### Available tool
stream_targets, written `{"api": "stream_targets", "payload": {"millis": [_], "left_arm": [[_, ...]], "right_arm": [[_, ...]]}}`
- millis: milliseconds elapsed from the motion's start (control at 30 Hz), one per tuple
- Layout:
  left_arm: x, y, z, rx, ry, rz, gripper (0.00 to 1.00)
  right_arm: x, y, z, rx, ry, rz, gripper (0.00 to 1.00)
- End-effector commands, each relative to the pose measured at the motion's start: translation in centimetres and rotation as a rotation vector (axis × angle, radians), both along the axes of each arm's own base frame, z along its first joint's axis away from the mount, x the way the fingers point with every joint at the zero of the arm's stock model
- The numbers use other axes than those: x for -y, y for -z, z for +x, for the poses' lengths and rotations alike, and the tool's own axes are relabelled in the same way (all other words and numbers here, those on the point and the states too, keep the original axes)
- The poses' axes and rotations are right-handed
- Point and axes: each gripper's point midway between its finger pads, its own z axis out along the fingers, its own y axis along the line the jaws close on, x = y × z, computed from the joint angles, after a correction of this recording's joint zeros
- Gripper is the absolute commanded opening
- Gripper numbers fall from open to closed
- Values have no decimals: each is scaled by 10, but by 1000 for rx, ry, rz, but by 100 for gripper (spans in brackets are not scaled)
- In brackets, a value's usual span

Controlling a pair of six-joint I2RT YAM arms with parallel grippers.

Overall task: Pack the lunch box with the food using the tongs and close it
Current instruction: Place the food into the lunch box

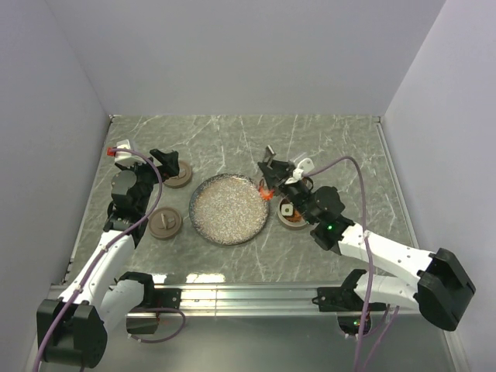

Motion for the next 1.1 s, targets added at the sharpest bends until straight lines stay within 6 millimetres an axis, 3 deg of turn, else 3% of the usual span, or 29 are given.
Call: {"api": "stream_targets", "payload": {"millis": [0, 333, 567, 833, 1067], "left_arm": [[5, -17, 1, 59, 24, -16, 99], [4, -16, 1, 57, 18, -15, 99], [3, -15, 2, 53, 12, -13, 99], [3, -12, 5, 41, 10, -12, 99], [2, -10, 7, 35, 5, -8, 99]], "right_arm": [[35, 7, 17, -17, 122, 5, 11], [76, 8, 56, -29, 266, -8, 11], [92, 13, 86, -39, 300, -16, 11], [93, 18, 113, -41, 292, -24, 11], [90, 23, 122, -44, 278, -27, 14]]}}
